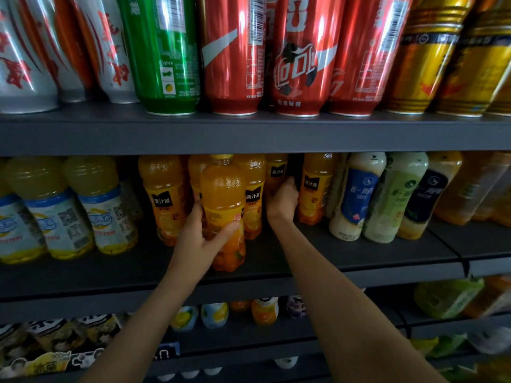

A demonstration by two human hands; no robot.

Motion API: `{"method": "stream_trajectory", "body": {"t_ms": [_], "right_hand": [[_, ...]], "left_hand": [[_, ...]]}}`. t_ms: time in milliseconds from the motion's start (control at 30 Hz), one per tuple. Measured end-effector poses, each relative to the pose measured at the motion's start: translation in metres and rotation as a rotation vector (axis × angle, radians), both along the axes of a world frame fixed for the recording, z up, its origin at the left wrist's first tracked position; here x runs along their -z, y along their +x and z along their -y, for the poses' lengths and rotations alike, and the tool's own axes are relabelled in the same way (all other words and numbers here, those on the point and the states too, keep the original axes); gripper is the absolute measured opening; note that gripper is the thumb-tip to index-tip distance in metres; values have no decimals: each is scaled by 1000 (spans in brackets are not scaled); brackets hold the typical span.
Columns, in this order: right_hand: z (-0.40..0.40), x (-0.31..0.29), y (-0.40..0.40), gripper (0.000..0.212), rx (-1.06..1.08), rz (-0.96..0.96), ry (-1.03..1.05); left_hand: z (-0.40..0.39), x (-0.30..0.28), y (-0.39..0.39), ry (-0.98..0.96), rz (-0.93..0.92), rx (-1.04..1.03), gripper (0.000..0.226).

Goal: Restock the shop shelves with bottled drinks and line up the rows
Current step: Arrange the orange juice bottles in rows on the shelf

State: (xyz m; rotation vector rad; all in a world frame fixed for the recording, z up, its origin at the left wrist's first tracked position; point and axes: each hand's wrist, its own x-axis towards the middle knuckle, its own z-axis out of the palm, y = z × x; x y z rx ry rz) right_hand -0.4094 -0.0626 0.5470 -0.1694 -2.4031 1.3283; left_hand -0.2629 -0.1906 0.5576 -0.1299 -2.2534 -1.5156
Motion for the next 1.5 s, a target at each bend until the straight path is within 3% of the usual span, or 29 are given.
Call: {"method": "stream_trajectory", "body": {"t_ms": [133, 267, 333, 467, 533, 667, 967, 1500], "right_hand": [[-3, -6, 12, 46, -27, -24, 66], [-20, -6, 55, 49, 93, -361, 72], [-31, -3, 67, 55, 210, -415, 22], [-39, 2, 53, 82, 168, -94, -57], [-40, 0, 43, 80, 178, -23, -70], [-41, 1, 36, 65, 207, -58, -11], [-23, 11, 55, 60, -160, -145, 2], [-13, 3, 40, 47, -186, -91, -40]], "left_hand": [[-1, -2, 2, -9, 3, -1, 62], [-2, -2, 4, -11, -7, -7, 60], [-1, -2, 3, -16, -8, -9, 61], [-2, -4, 4, -20, 0, -11, 61], [-2, -5, 5, -19, 6, -11, 60], [-2, -5, 6, -21, 4, -13, 59], [-2, -3, 5, -16, -1, -2, 64], [-1, -4, 5, 3, 19, 16, 67]]}}
